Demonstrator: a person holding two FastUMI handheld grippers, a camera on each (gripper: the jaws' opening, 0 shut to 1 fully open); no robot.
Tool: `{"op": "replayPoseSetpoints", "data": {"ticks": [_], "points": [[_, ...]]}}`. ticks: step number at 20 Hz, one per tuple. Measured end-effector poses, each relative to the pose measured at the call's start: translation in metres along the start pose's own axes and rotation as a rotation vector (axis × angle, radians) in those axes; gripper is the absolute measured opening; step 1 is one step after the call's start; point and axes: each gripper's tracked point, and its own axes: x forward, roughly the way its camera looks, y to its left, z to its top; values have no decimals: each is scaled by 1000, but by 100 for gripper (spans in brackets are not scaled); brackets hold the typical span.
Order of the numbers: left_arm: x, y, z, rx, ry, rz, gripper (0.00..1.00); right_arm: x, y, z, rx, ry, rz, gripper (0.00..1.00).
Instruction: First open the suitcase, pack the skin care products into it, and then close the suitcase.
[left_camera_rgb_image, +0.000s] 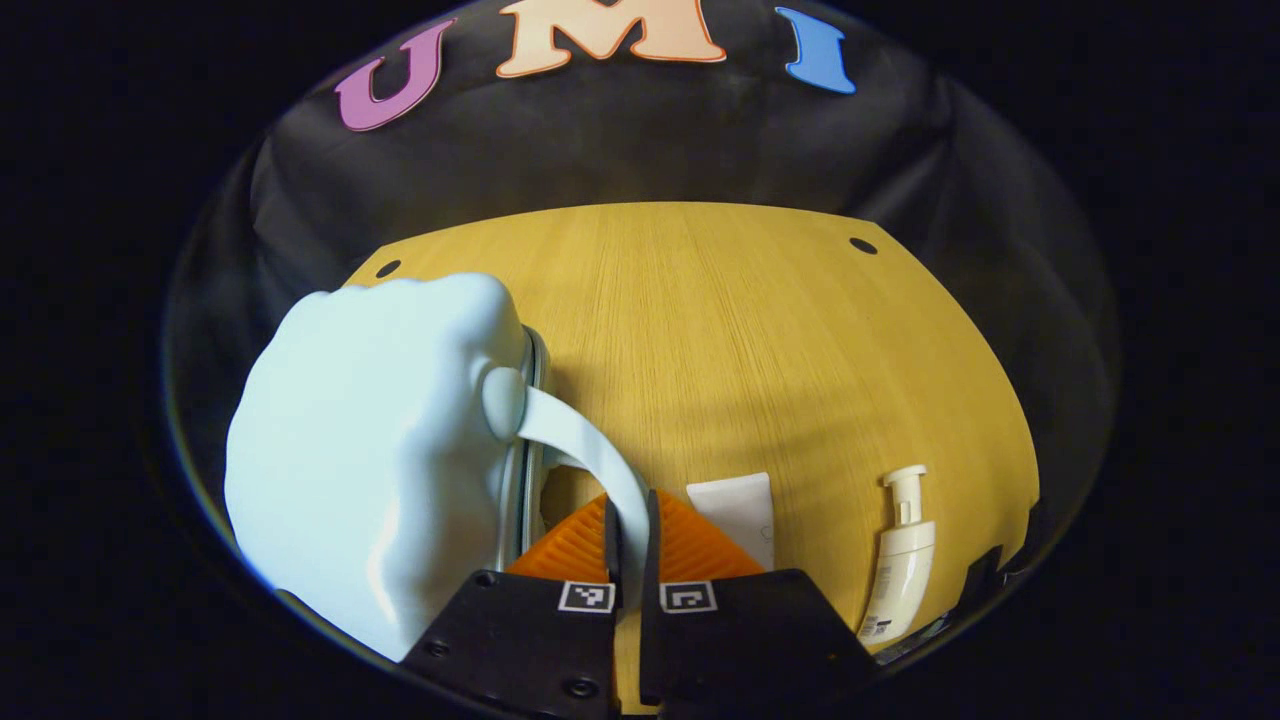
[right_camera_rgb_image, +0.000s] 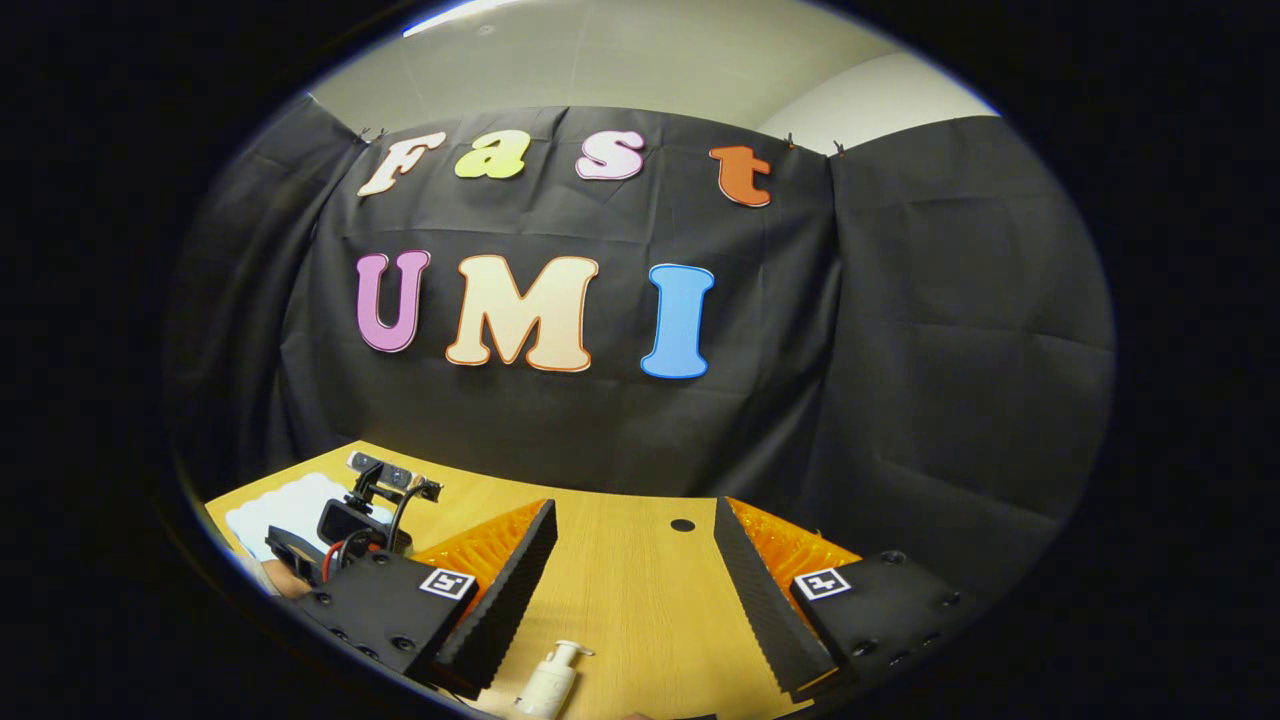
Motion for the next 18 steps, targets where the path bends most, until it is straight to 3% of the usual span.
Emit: {"op": "replayPoseSetpoints", "data": {"ticks": [10, 18], "points": [[-80, 38, 70, -43, -136, -51, 0, 6, 35, -13, 33, 17, 77, 100], [-143, 122, 122, -30, -274, 30, 0, 10, 68, -11, 57, 8, 119, 100]]}}
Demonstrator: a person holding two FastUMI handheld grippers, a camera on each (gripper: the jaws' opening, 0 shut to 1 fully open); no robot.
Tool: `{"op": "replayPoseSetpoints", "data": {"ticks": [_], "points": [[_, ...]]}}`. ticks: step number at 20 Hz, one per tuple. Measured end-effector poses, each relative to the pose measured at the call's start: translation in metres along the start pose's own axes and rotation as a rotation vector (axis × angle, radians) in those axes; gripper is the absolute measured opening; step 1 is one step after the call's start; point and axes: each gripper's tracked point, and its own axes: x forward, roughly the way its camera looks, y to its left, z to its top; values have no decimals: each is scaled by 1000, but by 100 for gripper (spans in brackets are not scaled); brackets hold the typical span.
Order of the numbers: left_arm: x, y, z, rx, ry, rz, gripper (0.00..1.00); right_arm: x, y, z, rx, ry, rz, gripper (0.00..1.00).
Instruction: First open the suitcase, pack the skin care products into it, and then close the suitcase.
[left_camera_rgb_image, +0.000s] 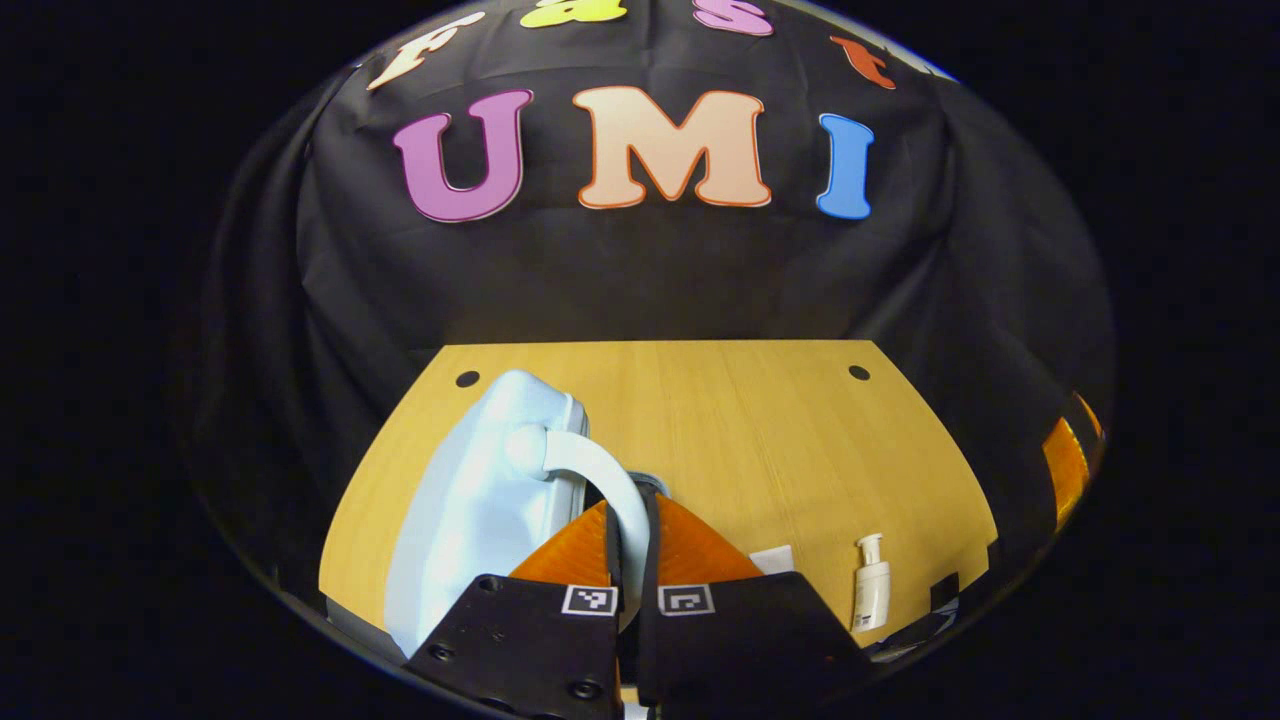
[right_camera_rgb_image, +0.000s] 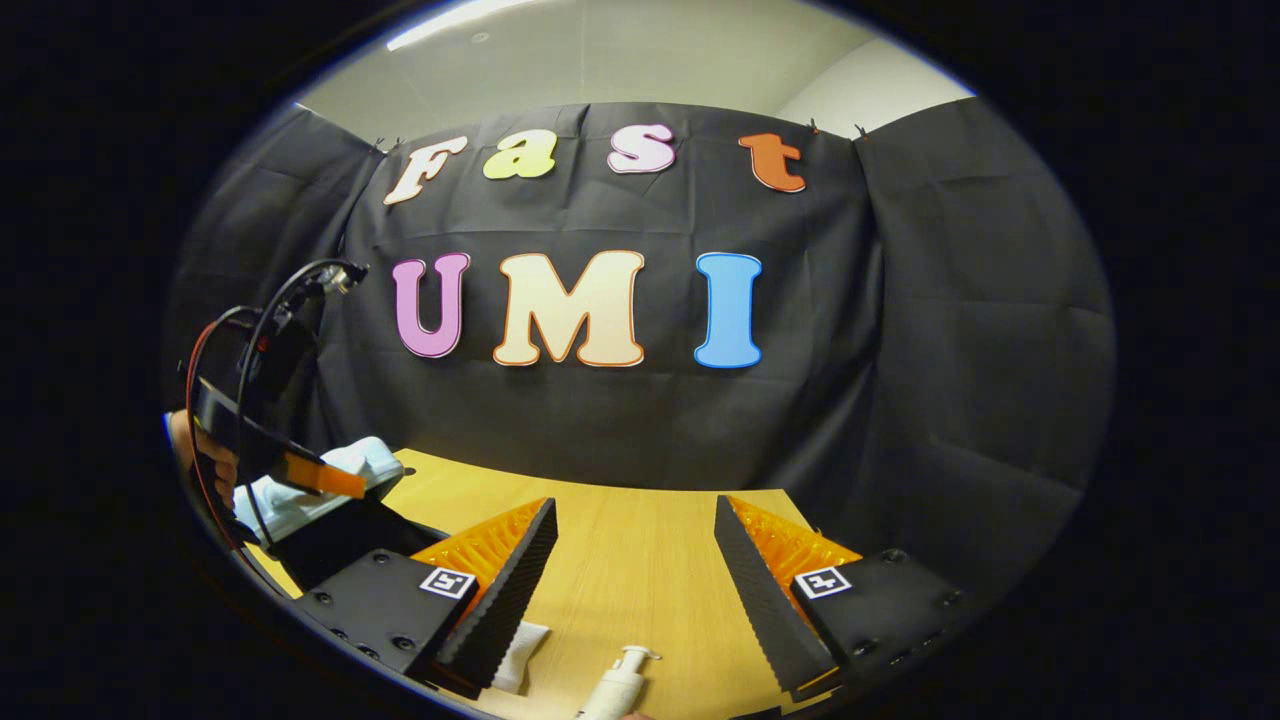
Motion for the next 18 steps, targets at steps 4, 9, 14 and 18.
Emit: {"op": "replayPoseSetpoints", "data": {"ticks": [4, 9, 14, 18], "points": [[-11, 64, 26, 18, -68, 94, 0, 5, 20, 2, 12, -7, 7, 100], [-21, 151, 47, -12, -130, 211, 0, 11, 43, 4, 13, -15, 3, 100], [-28, 255, 54, 23, -157, 370, 0, 19, 67, 3, 15, -11, -6, 100], [-17, 319, 32, -59, -105, 399, 0, 25, 90, 8, -5, -15, 3, 99]]}}
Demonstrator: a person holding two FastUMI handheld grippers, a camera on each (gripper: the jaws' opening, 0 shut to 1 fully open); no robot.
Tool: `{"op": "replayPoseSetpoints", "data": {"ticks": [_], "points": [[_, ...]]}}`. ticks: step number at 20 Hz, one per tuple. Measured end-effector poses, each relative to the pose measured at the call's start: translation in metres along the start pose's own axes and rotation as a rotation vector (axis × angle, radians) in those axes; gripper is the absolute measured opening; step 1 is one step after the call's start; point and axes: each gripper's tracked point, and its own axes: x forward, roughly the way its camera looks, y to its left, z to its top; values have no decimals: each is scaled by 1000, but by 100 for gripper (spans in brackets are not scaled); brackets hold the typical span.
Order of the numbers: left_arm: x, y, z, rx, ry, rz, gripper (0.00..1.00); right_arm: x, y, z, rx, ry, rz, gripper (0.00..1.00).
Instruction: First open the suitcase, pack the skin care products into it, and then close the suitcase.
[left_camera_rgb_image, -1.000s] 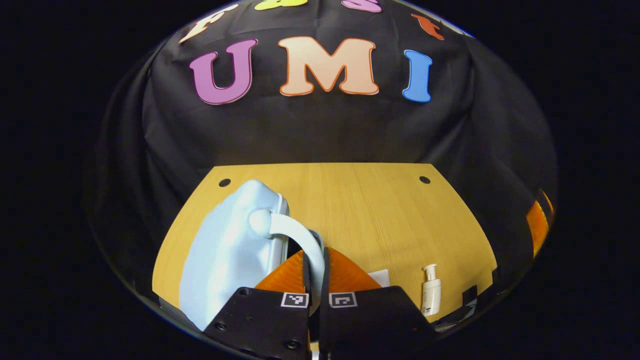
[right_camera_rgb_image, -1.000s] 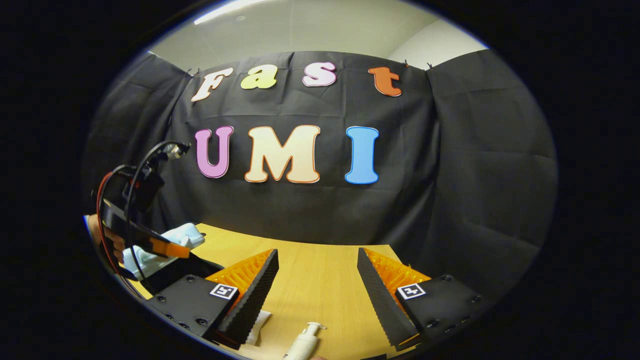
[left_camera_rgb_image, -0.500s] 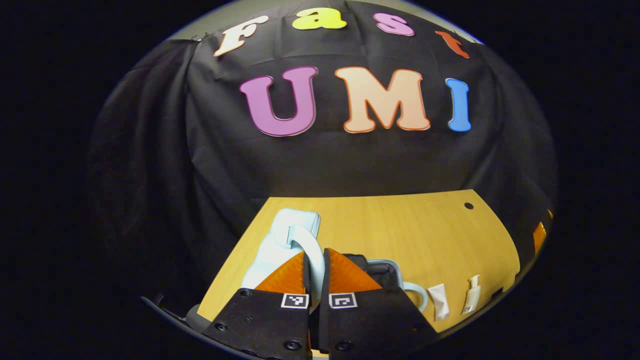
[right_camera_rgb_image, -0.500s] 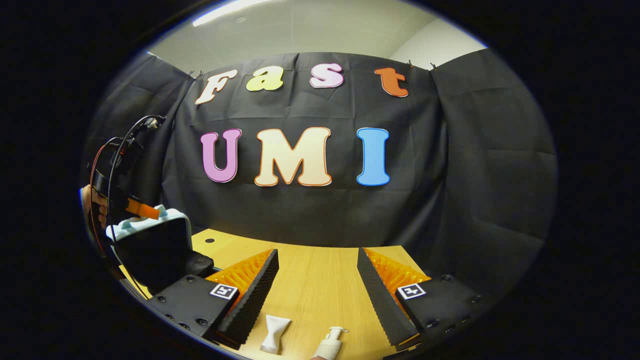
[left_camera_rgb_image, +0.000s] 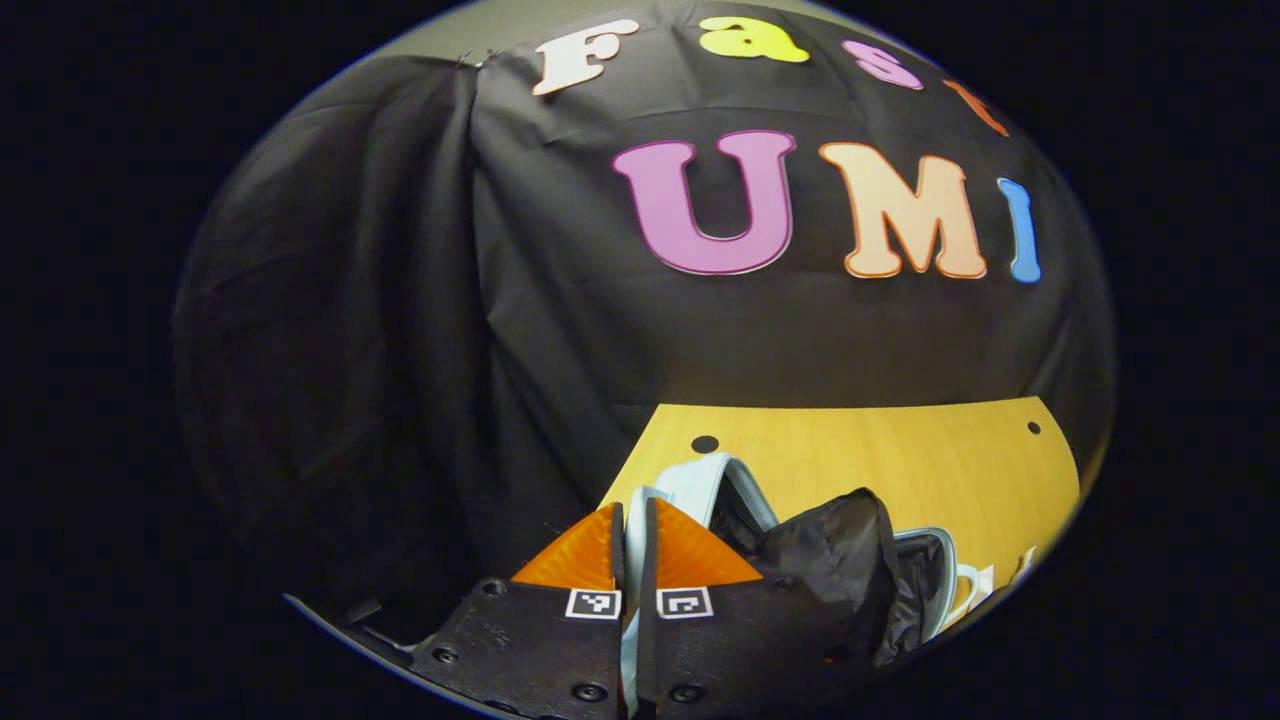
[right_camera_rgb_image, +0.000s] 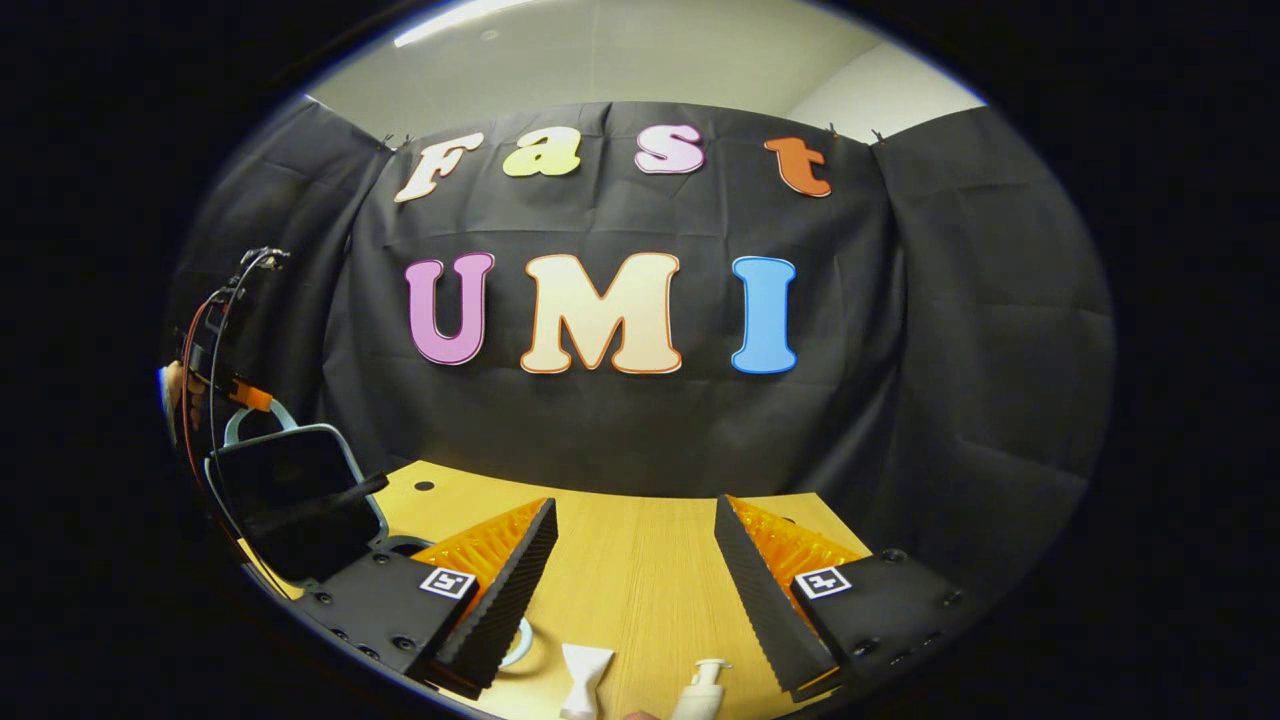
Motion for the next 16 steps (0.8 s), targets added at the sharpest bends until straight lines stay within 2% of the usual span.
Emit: {"op": "replayPoseSetpoints", "data": {"ticks": [7, 16], "points": [[59, 72, -85, -81, 154, 47, 0, 8, 38, 1, -74, 10, 27, 100], [123, 91, -191, -144, 344, 64, 0, 14, 52, -12, -133, 67, 10, 100]]}}
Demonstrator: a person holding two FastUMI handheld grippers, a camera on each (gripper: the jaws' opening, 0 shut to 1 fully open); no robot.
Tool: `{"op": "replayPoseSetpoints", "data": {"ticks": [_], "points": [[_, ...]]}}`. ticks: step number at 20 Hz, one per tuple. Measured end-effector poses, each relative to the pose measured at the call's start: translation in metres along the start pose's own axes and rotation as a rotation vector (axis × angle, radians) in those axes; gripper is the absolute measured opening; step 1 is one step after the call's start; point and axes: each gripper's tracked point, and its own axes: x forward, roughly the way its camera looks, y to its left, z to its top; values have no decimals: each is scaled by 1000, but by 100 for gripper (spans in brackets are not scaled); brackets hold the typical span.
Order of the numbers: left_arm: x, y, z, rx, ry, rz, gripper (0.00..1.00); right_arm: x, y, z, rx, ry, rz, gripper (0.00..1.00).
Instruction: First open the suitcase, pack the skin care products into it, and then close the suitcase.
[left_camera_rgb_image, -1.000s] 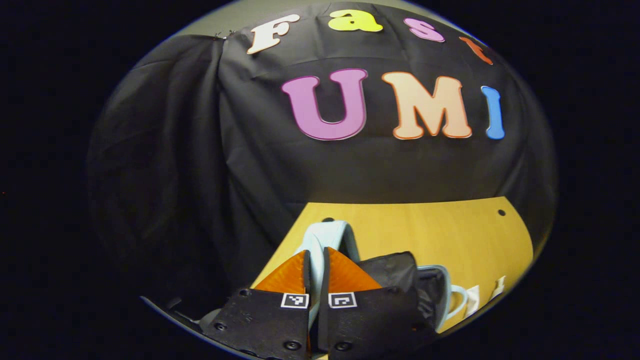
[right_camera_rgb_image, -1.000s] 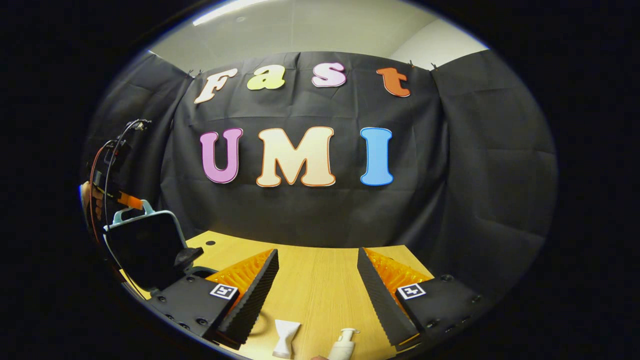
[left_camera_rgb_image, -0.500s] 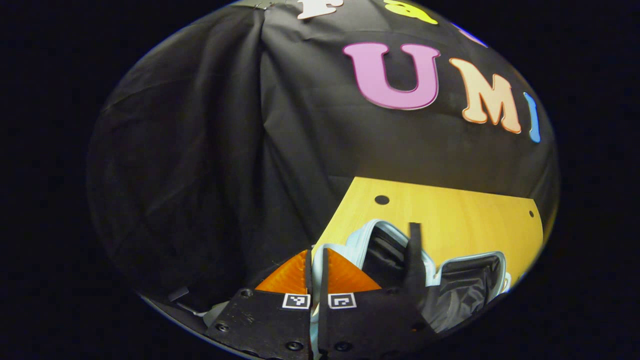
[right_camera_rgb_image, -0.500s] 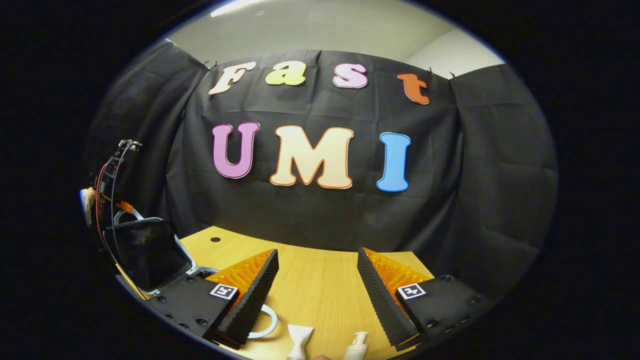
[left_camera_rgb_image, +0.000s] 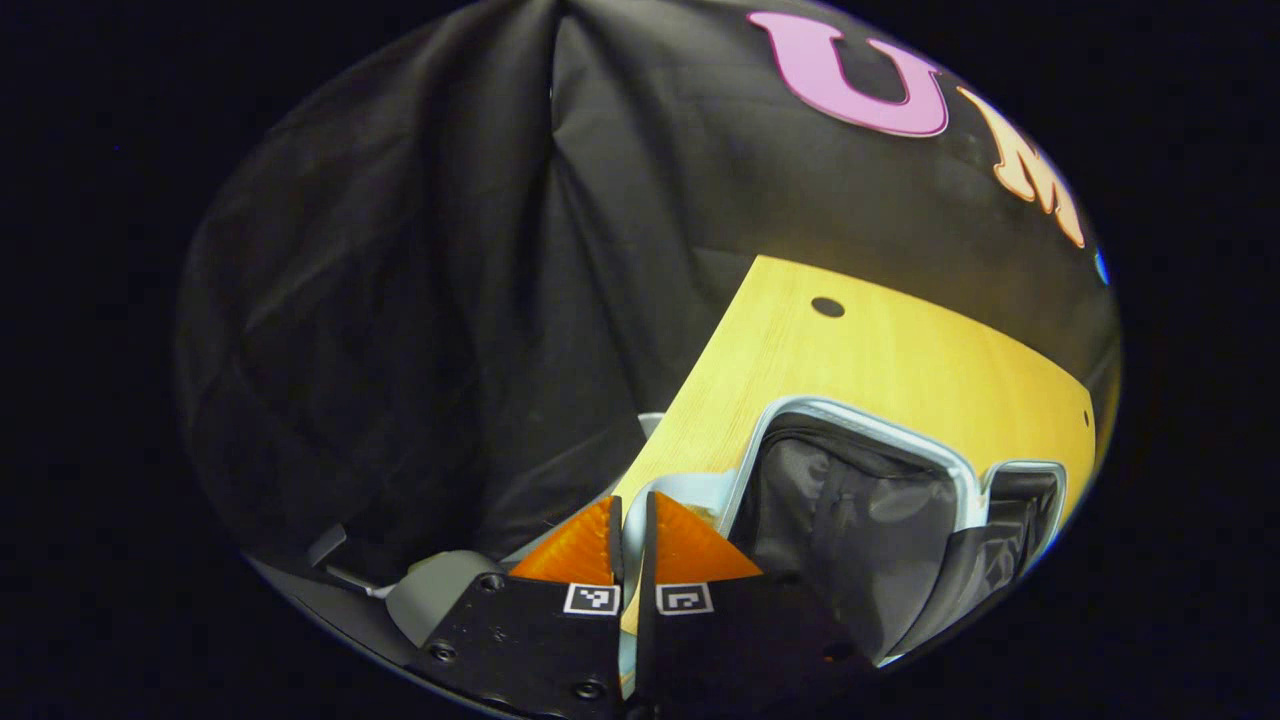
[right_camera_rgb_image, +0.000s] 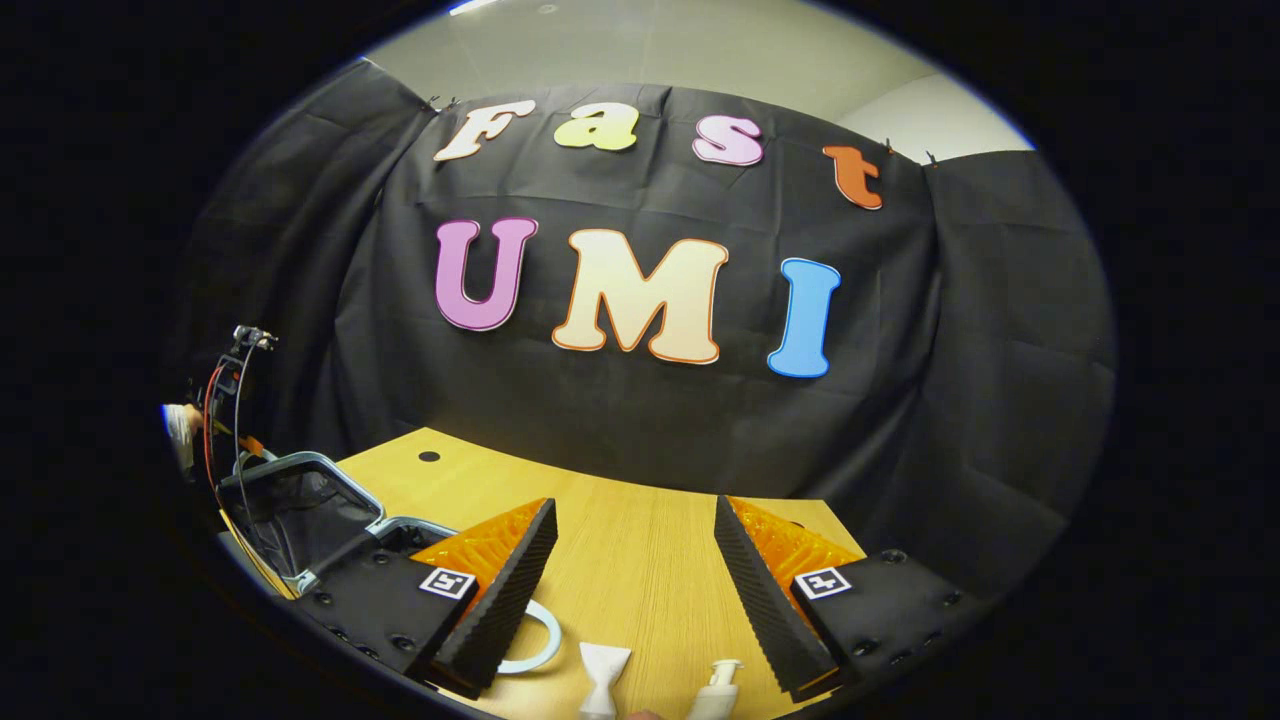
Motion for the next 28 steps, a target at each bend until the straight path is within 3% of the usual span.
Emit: {"op": "replayPoseSetpoints", "data": {"ticks": [3, 7, 9, 14, 19, 22, 23, 28], "points": [[24, 4, -23, -32, 43, -1, 0, 1, 4, -1, -27, 15, -2, 100], [25, 6, -19, -15, 5, 29, 1, 4, 6, 1, -38, 21, -3, 100], [30, 12, -20, -27, 5, 91, 10, 4, 6, 0, -35, 21, 0, 100], [-10, 24, 16, -75, -187, 185, 99, 6, -1, 0, -15, 6, 13, 100], [-111, -21, 84, -46, -450, 143, 97, 5, -17, 4, 21, -24, 35, 100], [-166, -56, 105, -37, -562, 77, 100, 2, -31, 7, 46, -43, 48, 100], [-193, -69, 115, -30, -598, 47, 97, 2, -37, 10, 51, -52, 49, 100], [-300, -111, 104, 30, -704, -105, 100, -5, -67, 8, 80, -74, 55, 100]]}}
